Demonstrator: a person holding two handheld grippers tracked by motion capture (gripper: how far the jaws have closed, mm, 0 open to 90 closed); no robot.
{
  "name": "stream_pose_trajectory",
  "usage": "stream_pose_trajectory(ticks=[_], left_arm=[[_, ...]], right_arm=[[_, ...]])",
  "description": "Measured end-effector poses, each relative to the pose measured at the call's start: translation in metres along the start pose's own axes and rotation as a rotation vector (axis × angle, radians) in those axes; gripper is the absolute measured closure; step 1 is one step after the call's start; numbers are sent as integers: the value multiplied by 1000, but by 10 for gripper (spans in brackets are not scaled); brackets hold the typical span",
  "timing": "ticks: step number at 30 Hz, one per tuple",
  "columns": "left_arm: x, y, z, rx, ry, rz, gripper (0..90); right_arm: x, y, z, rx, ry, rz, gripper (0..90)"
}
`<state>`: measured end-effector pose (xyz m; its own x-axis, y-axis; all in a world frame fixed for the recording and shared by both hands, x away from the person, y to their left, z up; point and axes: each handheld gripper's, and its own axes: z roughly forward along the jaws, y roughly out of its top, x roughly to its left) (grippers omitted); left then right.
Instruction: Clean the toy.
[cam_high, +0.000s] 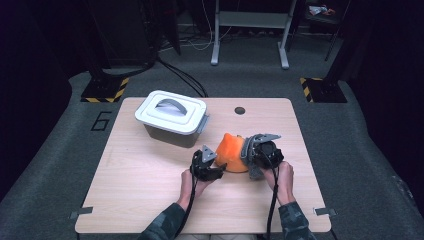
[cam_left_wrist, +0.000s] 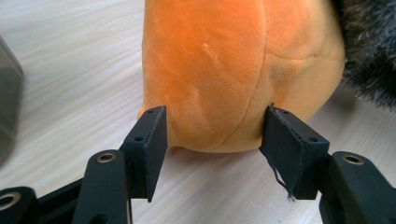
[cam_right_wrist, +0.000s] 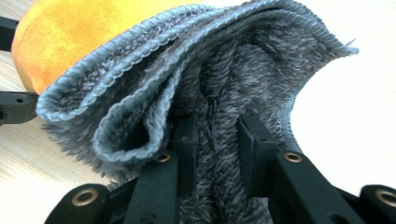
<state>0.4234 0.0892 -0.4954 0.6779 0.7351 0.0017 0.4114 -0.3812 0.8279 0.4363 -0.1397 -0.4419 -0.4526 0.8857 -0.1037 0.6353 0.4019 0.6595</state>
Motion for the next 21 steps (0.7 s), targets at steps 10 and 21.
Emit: stream_pose_trajectory(ticks=[10, 21], left_arm=[[-4, 0, 7, 3, -7, 45, 702], [-3, 5, -3, -16, -55, -46, 807]], right_arm=[[-4, 0, 2, -34, 9, 21, 709], [-6, 0, -14, -96, 16, 48, 708]])
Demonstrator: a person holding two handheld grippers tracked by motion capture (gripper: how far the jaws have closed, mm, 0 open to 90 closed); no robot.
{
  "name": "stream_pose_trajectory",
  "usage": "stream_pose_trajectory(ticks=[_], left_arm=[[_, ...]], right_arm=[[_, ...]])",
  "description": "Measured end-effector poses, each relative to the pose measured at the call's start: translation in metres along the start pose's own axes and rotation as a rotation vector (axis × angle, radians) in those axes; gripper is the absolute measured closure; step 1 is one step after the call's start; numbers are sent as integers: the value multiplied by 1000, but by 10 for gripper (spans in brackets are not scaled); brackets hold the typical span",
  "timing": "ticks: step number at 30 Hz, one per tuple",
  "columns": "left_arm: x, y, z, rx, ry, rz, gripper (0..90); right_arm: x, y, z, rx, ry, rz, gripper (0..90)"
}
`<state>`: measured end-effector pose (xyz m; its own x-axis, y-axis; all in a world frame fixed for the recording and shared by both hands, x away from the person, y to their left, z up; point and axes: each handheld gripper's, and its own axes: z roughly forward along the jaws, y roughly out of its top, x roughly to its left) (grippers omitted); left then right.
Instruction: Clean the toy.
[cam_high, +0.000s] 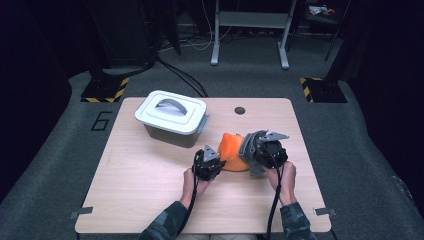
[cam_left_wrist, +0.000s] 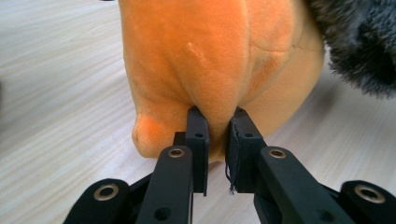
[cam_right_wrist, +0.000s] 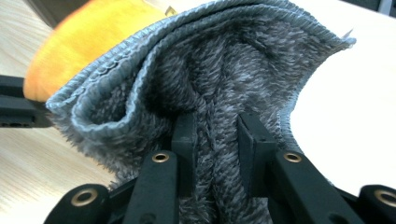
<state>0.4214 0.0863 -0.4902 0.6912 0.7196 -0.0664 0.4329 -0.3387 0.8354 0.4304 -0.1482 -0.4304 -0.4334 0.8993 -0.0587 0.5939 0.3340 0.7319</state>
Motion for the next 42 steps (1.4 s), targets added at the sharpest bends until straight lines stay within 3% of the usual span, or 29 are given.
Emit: stream_pose_trajectory(ticks=[6, 10, 14, 18, 19, 21, 30, 42], left_arm=[[-6, 6, -8, -3, -21, -22, 808], [-11, 6, -12, -1, -30, -29, 806], [-12, 2, -10, 20, -16, -24, 801], [-6, -1, -5, 33, -4, -38, 792], [-4, -2, -5, 33, -2, -35, 791], [-4, -3, -4, 30, -5, -42, 787], [-3, -4, -3, 19, -5, -32, 778], [-2, -5, -3, 8, -10, -30, 777]], right_arm=[[14, 11, -10, -30, 16, -49, 707], [32, 22, -13, -50, 35, -91, 706], [47, 26, -2, -25, 4, -137, 705], [52, 25, 9, -12, -16, -165, 707], [51, 25, 11, -12, -18, -182, 707], [52, 24, 12, -13, -20, -156, 707], [43, 18, 9, -6, -18, -141, 705], [21, 4, 9, 25, -20, -87, 704]])
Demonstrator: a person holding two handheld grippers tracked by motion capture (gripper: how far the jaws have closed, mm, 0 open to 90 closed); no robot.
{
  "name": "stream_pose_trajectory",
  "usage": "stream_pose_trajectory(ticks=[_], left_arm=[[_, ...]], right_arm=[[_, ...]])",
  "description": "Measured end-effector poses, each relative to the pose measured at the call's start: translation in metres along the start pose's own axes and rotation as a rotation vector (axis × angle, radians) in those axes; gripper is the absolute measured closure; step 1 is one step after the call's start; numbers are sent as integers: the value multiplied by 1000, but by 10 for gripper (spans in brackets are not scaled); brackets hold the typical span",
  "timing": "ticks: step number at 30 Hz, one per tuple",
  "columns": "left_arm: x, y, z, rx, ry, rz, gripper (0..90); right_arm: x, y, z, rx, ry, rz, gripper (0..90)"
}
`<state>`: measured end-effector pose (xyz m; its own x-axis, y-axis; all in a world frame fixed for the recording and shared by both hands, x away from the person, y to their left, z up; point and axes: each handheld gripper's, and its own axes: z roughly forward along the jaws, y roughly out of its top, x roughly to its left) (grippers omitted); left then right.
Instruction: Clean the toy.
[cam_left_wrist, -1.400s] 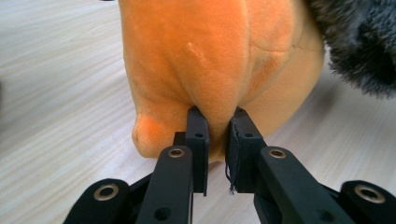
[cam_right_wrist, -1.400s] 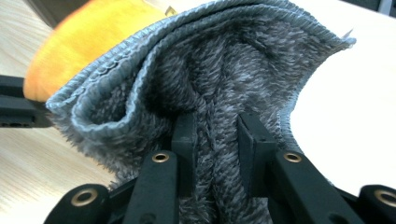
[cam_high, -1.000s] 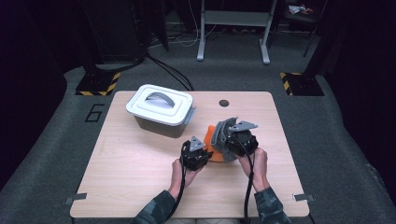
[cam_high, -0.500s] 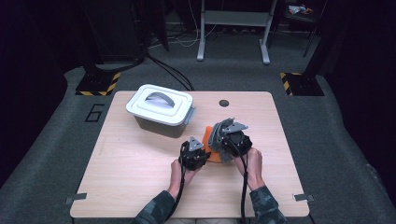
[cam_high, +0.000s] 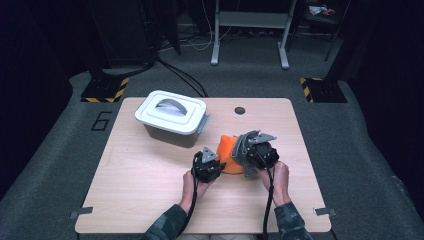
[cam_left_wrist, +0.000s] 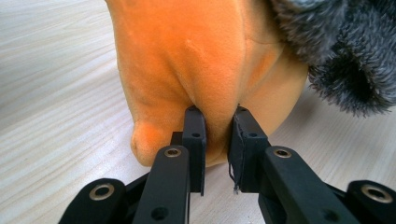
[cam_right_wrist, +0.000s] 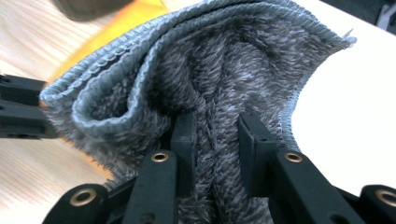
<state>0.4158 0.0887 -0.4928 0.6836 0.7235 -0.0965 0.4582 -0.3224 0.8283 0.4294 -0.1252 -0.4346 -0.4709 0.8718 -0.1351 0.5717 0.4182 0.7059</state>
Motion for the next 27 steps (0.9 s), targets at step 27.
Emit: stream_pose_trajectory(ticks=[27], left_arm=[[1, -1, -1, -7, 8, 7, 780]], right_arm=[[-41, -28, 4, 34, -12, 134, 705]])
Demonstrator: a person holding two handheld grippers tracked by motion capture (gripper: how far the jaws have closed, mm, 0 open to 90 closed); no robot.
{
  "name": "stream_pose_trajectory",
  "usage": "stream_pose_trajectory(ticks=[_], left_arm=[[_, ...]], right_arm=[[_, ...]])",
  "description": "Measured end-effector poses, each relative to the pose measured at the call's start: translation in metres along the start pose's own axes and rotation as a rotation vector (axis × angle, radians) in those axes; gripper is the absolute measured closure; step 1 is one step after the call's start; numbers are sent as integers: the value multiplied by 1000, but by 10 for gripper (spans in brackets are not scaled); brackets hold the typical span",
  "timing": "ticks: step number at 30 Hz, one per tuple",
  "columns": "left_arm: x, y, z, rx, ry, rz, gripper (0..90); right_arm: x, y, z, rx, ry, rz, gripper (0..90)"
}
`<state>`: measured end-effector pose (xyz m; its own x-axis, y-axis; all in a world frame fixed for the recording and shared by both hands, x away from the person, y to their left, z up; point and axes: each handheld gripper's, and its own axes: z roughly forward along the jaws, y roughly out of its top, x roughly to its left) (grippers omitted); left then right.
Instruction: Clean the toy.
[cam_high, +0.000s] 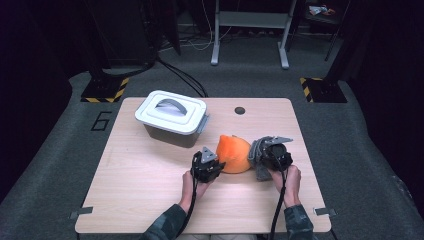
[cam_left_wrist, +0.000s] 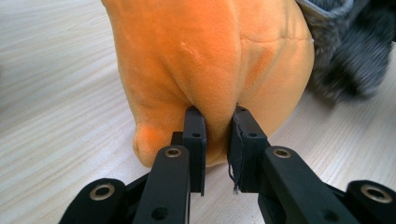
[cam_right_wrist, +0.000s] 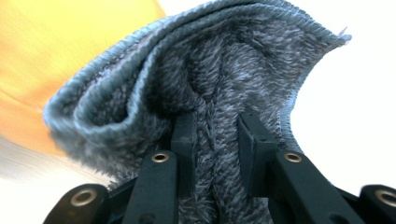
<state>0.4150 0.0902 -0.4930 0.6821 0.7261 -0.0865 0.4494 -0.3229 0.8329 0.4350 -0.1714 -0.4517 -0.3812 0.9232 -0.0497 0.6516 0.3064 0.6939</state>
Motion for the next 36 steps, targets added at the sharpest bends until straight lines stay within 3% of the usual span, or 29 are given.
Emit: stream_pose_trajectory(ticks=[3, 7, 12, 16, 23, 36], left_arm=[[-1, 0, 0, -4, 1, 6, 779], [-3, 1, -1, -4, 1, 16, 779], [-6, 1, -1, -6, -3, 36, 779], [-5, 1, -1, -4, 2, 47, 780], [-5, 0, 0, -10, -4, 42, 780], [-4, -1, 0, -14, -11, 27, 780]], right_arm=[[7, 12, -18, -46, 20, -27, 705], [31, 30, -31, -79, 47, -96, 704], [61, 43, -24, -75, 75, -179, 702], [76, 46, -14, -49, 44, -228, 702], [71, 43, -12, -42, 40, -219, 702], [43, 25, -9, -3, 21, -143, 701]])
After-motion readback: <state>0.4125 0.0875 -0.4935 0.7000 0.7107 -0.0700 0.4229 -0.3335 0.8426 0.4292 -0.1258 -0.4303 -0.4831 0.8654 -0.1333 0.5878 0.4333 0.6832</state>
